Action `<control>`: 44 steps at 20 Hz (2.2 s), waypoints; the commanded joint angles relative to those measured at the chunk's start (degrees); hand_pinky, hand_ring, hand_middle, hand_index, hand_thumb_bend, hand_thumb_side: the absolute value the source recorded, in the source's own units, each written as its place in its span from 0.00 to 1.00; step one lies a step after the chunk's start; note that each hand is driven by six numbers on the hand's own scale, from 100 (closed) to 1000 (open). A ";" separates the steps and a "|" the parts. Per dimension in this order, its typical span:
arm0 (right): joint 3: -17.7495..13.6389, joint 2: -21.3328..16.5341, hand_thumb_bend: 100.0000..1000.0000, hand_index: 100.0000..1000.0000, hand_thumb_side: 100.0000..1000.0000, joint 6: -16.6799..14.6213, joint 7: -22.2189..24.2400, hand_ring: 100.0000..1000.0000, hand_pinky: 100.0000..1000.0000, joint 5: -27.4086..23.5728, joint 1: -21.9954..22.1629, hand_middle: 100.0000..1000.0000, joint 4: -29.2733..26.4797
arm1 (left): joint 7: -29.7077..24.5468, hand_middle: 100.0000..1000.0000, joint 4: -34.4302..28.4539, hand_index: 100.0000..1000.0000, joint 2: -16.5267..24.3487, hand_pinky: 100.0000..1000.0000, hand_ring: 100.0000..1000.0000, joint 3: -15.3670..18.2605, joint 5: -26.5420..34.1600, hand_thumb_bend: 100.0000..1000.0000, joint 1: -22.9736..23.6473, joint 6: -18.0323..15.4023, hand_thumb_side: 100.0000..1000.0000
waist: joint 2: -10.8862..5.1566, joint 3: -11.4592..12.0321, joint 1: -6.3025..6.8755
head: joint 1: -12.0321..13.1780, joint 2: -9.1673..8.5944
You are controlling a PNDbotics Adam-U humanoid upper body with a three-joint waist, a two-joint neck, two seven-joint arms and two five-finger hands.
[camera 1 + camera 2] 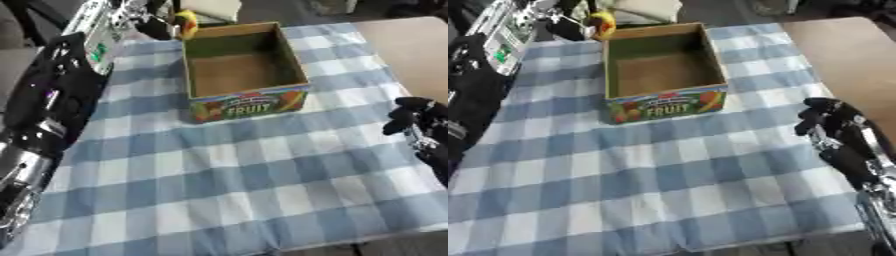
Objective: Pick up objects on the table and place them in the box.
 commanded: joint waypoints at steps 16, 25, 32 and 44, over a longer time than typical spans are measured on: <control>0.05 0.10 0.00 0.74 0.28 0.00 0.59 0.51 0.53 -0.40 -1.20 0.53 -0.47 | 3.44 0.57 1.30 0.66 -4.36 0.62 0.56 -3.89 -2.44 0.91 2.48 -6.29 0.21 | -0.33 -0.92 -0.26 | 0.22 -1.26; -0.47 -0.08 0.00 0.74 0.28 -0.07 0.21 0.51 0.53 -0.33 -0.66 0.53 -0.37 | 4.57 0.61 -9.24 0.71 2.01 0.66 0.60 -2.00 8.68 0.92 4.59 -2.98 0.34 | -0.66 0.70 -0.51 | -0.75 -1.46; -1.27 -0.25 0.00 0.74 0.28 -0.18 -0.59 0.51 0.53 -0.10 0.61 0.53 0.01 | 6.76 0.58 -22.63 0.69 14.96 0.65 0.58 3.13 20.20 0.86 17.07 5.01 0.35 | -1.48 3.72 -0.80 | -2.90 -1.14; -1.77 -0.34 0.00 0.74 0.28 -0.33 -1.11 0.51 0.53 0.01 1.27 0.53 0.02 | 9.31 0.57 -34.38 0.69 20.69 0.65 0.57 9.69 23.58 0.82 37.40 12.32 0.37 | -1.64 5.73 -1.33 | -3.79 -0.47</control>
